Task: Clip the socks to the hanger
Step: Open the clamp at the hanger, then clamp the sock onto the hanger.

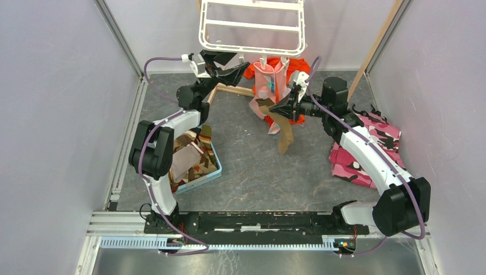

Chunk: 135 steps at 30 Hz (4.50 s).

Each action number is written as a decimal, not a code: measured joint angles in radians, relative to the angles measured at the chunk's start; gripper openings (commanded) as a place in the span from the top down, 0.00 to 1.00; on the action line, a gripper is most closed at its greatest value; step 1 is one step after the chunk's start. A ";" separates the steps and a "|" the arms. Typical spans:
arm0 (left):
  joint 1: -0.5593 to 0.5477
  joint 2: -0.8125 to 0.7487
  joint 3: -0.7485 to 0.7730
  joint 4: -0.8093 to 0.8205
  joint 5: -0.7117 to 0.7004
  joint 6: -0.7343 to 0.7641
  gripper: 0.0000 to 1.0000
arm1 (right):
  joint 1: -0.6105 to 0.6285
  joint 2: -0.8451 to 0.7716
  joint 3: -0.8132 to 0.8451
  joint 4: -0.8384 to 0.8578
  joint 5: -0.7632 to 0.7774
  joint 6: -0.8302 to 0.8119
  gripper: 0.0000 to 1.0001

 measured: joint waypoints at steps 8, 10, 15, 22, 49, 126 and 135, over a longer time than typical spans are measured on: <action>0.000 0.025 0.008 -0.002 0.001 -0.026 0.30 | -0.006 -0.002 -0.002 0.000 -0.004 0.000 0.99; 0.000 0.026 0.012 -0.002 0.002 -0.031 0.30 | -0.006 -0.002 -0.002 0.000 -0.005 0.000 0.99; 0.000 0.027 0.029 0.000 0.002 -0.051 0.33 | -0.008 -0.004 -0.003 0.000 -0.005 0.000 0.99; 0.000 0.027 0.034 0.000 0.002 -0.064 0.54 | -0.013 -0.009 -0.003 0.000 -0.006 0.003 0.99; 0.000 0.027 0.035 0.001 0.000 -0.188 0.87 | 0.051 0.019 0.050 0.061 0.028 0.159 1.00; 0.000 0.027 0.059 -0.002 -0.048 -0.444 0.88 | 0.084 0.369 0.029 0.962 0.260 1.317 1.00; -0.002 0.027 0.059 -0.005 -0.051 -0.444 0.88 | 0.067 0.378 0.046 0.975 0.250 1.328 1.00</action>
